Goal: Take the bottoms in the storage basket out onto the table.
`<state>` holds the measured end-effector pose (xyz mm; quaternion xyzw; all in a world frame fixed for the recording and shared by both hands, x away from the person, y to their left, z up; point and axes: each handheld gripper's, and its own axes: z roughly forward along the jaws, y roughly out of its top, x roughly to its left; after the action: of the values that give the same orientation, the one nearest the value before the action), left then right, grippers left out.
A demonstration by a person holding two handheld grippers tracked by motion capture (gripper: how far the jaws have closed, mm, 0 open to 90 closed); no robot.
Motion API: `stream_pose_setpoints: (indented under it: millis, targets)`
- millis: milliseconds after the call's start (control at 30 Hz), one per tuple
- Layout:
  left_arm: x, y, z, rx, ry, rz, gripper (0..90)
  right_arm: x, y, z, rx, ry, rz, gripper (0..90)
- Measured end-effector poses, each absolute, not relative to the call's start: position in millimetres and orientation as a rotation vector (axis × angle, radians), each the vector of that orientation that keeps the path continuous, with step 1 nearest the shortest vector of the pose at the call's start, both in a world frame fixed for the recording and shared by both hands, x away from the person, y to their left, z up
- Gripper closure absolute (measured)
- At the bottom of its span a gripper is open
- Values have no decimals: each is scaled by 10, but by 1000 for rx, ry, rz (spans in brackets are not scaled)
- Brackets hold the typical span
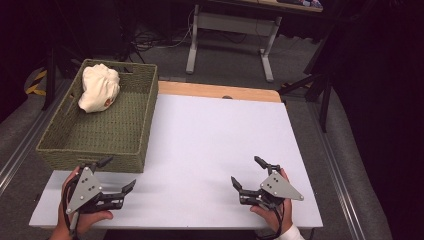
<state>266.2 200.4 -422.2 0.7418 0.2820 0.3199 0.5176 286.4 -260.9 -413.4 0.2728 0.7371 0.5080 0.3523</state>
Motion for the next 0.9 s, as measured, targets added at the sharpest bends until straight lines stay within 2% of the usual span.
stream_pose_setpoints:
  millis: [667, 900]
  targets:
    - [2806, 2242, -3909, 1729, 752, 836, 95, 2875, -2619, -4135, 723, 1905, 1319, 81]
    - [2953, 2306, -3666, 1747, 748, 875, 95, 2884, -2621, -4142, 732, 1908, 1320, 82]
